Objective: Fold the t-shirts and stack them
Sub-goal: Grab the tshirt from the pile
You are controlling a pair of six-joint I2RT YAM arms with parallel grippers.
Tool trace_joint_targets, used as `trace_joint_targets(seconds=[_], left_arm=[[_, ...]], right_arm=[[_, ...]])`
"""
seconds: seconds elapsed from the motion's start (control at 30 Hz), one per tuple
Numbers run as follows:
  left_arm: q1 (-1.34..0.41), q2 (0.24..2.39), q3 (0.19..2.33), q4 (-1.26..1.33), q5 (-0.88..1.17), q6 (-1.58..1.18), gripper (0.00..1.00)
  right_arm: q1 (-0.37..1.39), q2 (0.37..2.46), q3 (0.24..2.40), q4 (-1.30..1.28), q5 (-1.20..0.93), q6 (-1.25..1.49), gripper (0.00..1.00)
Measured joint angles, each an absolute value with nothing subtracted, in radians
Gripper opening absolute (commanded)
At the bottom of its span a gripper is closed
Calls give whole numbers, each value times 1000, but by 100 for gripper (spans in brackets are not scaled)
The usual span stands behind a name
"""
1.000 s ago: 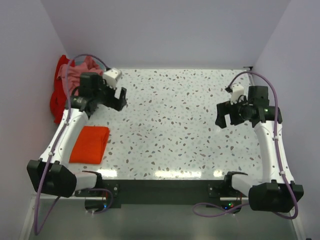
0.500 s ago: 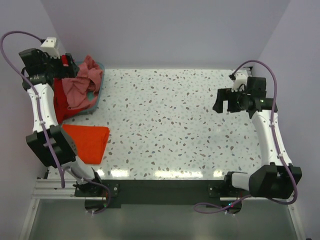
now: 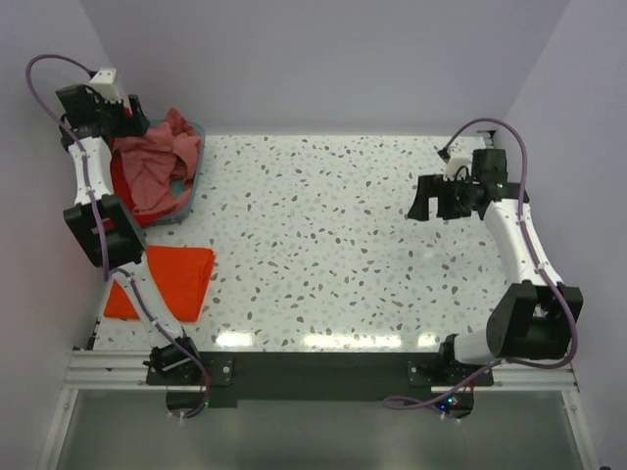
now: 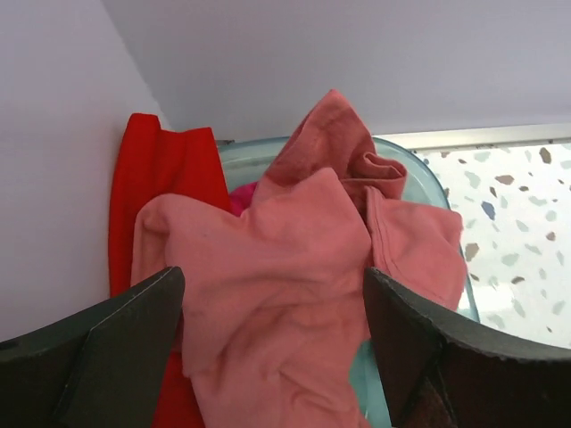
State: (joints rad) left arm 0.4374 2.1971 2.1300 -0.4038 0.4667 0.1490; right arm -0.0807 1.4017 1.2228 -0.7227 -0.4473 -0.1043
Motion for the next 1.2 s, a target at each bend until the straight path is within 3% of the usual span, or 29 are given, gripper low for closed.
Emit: trace_joint_targets(seconds=[0.33,0.5,0.7,0.73,0.8,0.83,0.87,1.2], left_arm=[[388,2338,2191,-352,363,153,88],[385,2338,2107,-339,359,157,82],[385,2338,2053,-348,360,171,49],[385,2338,2052,-349,360,173,37],[385,2338,2052,-349,361,175,26],[385,2338,2053,-350,363,173,9],[385,2338,2054,-353,365,167,2],[384,2220,2100,-329,424,81,0]], right_arm=[[-81,1433,1261,-745,-443,-109,99],[-81,1433,1275,-748,-435,-117,99],[-81,1434,1275,-757,-417,-136,99],[-81,1434,1275,-758,-413,-140,99],[-81,1434,1275,-765,-410,-147,99],[-81,1434,1275,-770,-410,-150,99],[-81,1434,1275,-773,-410,-152,99],[-81,1405,1275,-790,-410,-157,99]])
